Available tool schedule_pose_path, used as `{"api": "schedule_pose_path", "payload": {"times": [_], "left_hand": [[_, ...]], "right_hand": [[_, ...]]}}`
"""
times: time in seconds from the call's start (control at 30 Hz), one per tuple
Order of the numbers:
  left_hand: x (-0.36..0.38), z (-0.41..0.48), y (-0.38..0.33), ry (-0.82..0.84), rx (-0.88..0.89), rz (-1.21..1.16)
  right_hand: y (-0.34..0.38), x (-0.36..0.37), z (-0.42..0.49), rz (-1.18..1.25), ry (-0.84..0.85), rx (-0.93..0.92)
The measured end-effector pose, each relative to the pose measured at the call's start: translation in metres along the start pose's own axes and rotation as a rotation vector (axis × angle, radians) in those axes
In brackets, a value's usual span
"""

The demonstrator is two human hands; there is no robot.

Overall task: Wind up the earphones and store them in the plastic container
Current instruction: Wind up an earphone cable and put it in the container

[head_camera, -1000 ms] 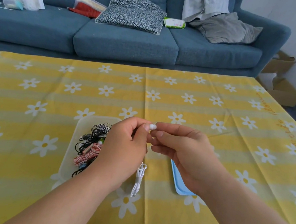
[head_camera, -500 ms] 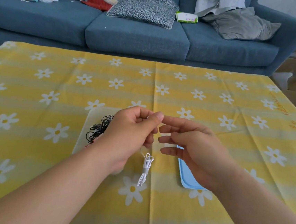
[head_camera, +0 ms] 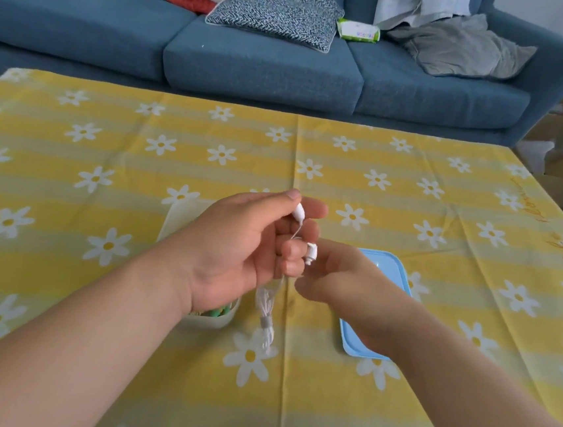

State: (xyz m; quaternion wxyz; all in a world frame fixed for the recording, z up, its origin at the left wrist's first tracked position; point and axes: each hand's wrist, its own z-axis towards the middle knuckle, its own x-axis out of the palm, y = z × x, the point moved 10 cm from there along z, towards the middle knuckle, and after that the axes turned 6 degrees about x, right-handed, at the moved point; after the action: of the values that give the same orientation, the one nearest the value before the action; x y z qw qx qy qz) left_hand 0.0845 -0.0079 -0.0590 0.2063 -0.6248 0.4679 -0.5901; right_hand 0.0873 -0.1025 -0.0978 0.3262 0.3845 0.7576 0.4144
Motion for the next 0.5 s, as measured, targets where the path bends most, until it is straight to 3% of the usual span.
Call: {"api": "schedule_pose_path", "payload": {"times": [0.2, 0.33, 0.5], "left_hand": [[-0.004, 0.001, -0.005, -0.005, 0.037, -0.018], [-0.015, 0.005, -0.004, -0.095, 0.075, 0.029], [-0.023, 0.009, 0.003, -0.172, 0.089, 0.076]], "right_hand": [[0.013, 0.0, -0.006, 0.35, 0.142, -0.065], [0.009, -0.013, -0.007, 0.508, 0.111, -0.061], [0.004, -0.028, -0.007, 0.534, -0.014, -0.081]]}}
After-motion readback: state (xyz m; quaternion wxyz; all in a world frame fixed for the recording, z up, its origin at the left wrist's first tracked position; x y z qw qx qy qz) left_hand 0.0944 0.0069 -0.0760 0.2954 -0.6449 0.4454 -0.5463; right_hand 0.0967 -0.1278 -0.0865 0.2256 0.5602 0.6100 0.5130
